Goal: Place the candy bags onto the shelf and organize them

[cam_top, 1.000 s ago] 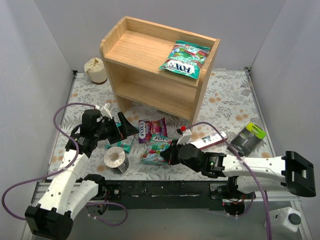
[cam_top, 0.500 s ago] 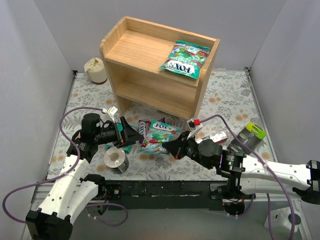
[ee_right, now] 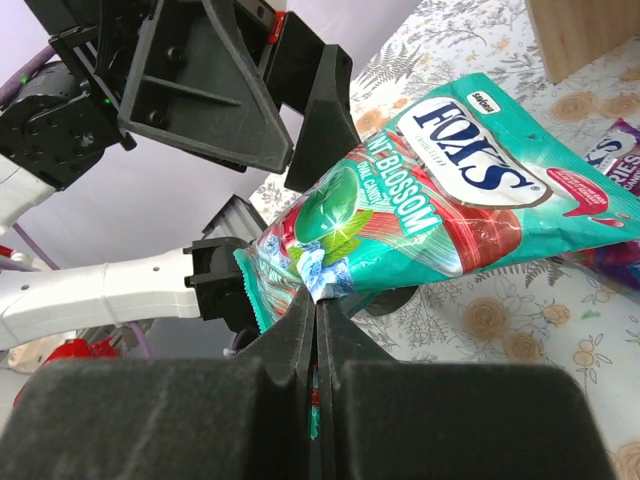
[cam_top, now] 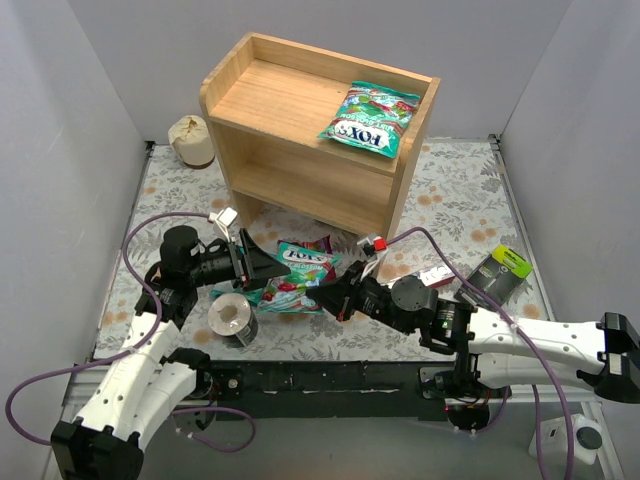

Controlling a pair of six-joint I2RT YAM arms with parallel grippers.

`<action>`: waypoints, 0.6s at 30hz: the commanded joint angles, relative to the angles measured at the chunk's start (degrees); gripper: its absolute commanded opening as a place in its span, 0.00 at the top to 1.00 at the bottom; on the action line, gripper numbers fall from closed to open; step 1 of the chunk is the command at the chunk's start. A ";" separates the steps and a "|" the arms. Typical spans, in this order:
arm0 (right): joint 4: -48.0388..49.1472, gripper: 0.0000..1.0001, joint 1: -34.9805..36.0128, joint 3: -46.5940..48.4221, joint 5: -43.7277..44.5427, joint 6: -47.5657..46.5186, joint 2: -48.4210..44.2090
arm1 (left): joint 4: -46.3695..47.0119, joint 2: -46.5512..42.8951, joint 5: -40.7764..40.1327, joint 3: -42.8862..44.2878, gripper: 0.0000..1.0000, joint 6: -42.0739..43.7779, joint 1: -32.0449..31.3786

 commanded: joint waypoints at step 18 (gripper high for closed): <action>2.93 0.87 0.10 -0.28 2.83 3.31 -1.59 | -0.12 -0.21 5.37 6.73 1.00 -0.28 -0.48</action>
